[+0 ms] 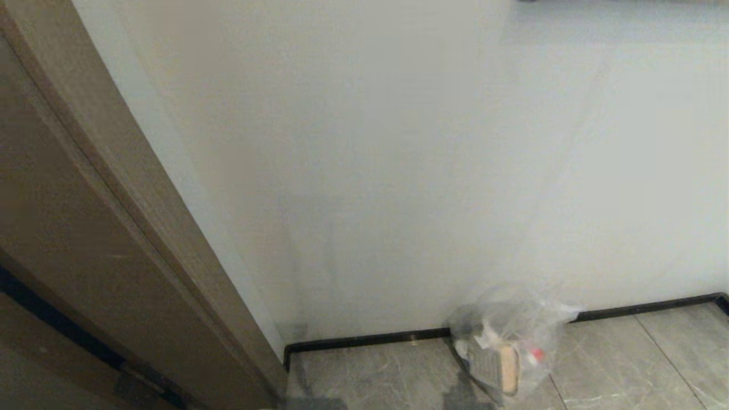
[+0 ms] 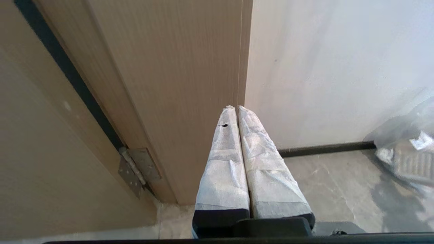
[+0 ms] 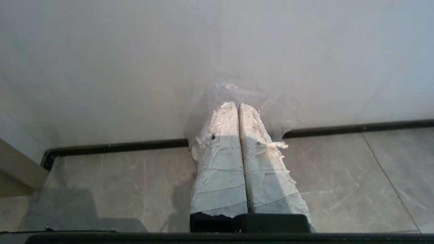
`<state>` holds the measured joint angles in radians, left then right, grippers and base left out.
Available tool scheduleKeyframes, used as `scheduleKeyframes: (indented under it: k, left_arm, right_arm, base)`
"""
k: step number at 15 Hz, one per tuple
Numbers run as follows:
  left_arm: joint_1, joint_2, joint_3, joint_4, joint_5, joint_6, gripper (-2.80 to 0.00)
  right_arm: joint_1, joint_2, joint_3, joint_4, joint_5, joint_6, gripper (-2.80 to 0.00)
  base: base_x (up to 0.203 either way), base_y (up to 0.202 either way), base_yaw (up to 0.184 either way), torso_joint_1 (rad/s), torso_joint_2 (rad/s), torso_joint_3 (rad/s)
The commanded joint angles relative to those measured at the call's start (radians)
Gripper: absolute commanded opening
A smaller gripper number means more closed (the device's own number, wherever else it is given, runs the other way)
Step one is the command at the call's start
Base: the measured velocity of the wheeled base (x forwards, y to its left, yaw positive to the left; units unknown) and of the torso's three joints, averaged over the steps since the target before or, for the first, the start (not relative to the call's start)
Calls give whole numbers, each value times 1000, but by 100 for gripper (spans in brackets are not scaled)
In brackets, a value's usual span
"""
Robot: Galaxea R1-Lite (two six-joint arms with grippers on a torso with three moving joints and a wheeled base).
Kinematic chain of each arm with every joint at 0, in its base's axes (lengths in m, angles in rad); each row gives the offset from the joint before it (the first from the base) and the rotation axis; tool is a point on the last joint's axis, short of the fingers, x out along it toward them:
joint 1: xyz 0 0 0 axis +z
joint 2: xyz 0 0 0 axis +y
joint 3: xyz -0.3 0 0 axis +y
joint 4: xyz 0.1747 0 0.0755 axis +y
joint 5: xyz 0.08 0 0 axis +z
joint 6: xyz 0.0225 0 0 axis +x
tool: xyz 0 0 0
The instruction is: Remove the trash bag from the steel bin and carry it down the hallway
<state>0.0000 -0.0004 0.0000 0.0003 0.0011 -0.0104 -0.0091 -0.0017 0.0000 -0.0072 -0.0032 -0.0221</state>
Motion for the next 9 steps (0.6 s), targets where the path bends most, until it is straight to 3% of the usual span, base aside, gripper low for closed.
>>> scheduleKeyframes:
  k: [1,7,9]
  left_arm:
    - [0,0,0,0,0,0,-280]
    - [0,0,0,0,0,0,-280]
    - [0,0,0,0,0,0,-280]
  right_arm:
    - [0,0,0,0,0,-1,-280]
    - [0,0,0,0,0,-1,-280]
    - [0,0,0,0,0,0,-280]
  base:
    - [0,0,0,2,-4,200]
    - [0,0,0,1,2,204]
    - [0,0,0,0,-37,34]
